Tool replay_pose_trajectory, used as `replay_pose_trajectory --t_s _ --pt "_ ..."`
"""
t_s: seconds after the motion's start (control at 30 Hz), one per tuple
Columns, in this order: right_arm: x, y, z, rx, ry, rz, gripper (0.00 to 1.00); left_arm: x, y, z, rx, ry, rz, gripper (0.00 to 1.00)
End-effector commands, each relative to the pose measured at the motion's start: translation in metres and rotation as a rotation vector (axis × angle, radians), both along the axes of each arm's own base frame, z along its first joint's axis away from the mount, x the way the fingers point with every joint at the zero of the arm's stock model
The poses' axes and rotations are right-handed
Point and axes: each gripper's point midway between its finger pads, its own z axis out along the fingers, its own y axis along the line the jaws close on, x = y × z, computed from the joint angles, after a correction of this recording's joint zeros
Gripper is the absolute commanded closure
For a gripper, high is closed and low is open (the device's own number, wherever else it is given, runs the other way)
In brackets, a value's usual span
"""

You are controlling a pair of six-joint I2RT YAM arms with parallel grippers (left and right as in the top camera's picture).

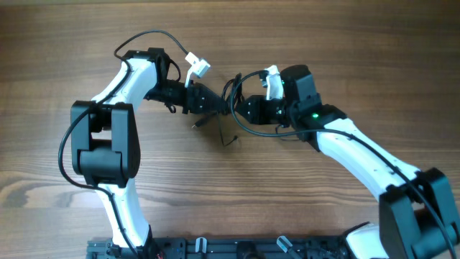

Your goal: Untangle cables

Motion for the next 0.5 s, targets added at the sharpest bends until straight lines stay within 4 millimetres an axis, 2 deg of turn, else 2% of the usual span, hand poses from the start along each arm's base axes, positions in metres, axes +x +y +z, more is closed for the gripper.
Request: replay_pose_trajectory --t_s 0.0,0.23,0.37,0.47 --pt "0.005 0.003 -0.012 -0.021 -0.022 0.002 0.68 0.001 -0.001 0.013 -0.038 -0.012 0.012 0.96" --pt "0.001 0.013 -0.011 -0.014 -0.039 0.031 0.67 0.001 -0.001 0.013 -0.038 -0.012 0.012 0.96" --pt "-0.006 0.022 -0.010 -0.032 -0.084 0.091 0.62 0.001 -0.001 0.013 -0.038 -0.012 0.012 0.96" --pt "-0.009 0.019 -0.017 -0.062 -0.072 0.096 0.57 0.001 -0.001 0.013 -0.037 -0.012 0.012 0.96"
